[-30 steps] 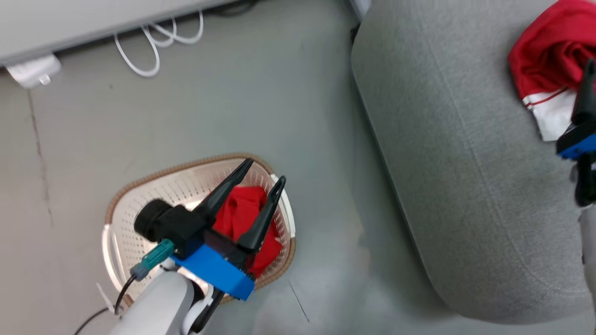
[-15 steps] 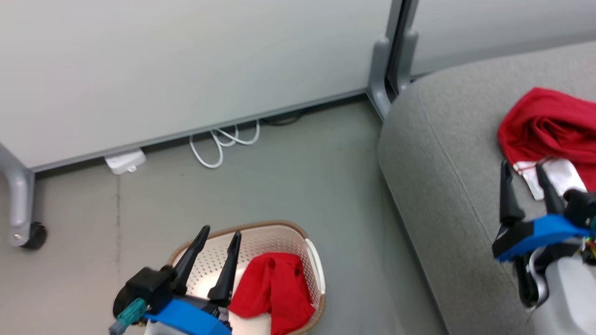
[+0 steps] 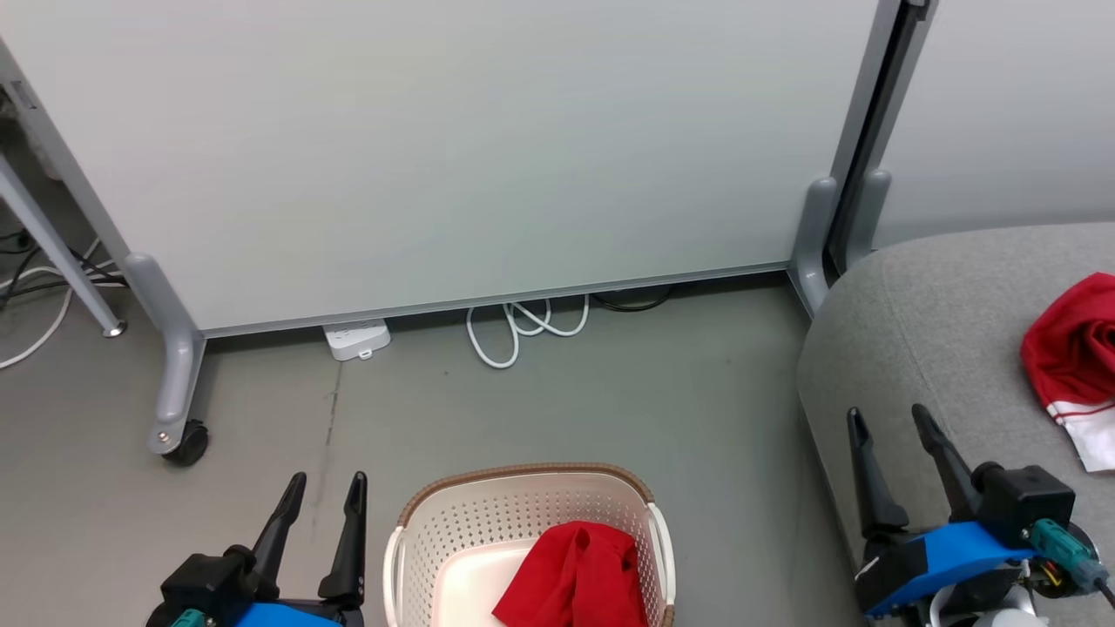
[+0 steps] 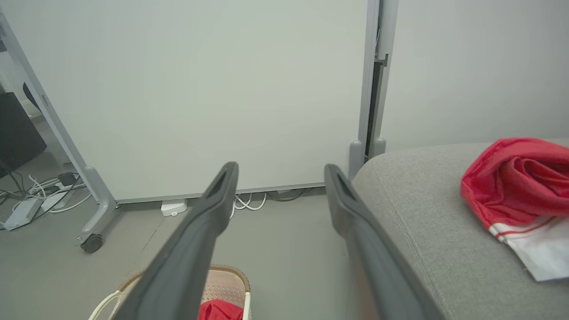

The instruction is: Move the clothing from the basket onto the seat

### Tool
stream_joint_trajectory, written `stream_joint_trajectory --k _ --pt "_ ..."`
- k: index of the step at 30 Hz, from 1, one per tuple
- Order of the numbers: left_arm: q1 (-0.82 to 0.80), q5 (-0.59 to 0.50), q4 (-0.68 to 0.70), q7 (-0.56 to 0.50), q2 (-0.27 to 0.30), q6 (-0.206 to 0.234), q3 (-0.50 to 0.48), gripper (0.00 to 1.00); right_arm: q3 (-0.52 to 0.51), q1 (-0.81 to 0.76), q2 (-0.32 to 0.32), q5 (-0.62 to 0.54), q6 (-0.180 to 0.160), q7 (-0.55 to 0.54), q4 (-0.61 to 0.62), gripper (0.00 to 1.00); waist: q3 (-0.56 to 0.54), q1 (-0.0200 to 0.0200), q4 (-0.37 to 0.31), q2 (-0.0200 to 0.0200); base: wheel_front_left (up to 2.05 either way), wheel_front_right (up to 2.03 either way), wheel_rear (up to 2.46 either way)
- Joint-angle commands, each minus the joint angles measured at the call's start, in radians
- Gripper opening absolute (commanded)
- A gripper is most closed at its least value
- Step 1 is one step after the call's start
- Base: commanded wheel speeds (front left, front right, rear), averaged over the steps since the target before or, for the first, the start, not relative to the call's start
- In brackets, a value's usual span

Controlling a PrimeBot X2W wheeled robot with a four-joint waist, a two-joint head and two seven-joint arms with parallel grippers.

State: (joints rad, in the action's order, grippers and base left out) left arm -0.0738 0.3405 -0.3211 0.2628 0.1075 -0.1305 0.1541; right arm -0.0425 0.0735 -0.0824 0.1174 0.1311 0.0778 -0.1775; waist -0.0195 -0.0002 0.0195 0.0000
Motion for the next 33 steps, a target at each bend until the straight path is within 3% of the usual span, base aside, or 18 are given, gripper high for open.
stream_joint_trajectory --k 1,10,24,33 --pt "0.015 -0.009 0.002 0.003 -0.004 0.001 -0.012 1.0 0.002 -0.026 0.01 -0.006 -0.001 -0.008 0.029 1.0 -0.004 0.0002 0.013 0.0 0.0 0.0 0.0" --pt "0.023 -0.022 -0.001 0.003 -0.018 0.001 -0.076 1.0 0.01 -0.101 0.03 -0.025 -0.001 -0.056 0.151 1.0 0.001 0.0002 0.036 0.0 0.0 0.0 0.0" --pt "0.03 -0.034 -0.004 0.003 -0.025 0.001 -0.084 1.0 0.023 -0.092 0.033 0.002 -0.001 -0.067 0.151 1.0 0.023 0.0002 0.034 0.0 0.0 0.0 0.0" --pt "-0.041 -0.025 0.014 0.003 -0.021 0.001 -0.06 1.0 0.044 -0.006 0.033 0.003 -0.001 -0.058 0.174 1.0 0.172 0.0002 -0.006 0.0 0.0 0.0 0.0"
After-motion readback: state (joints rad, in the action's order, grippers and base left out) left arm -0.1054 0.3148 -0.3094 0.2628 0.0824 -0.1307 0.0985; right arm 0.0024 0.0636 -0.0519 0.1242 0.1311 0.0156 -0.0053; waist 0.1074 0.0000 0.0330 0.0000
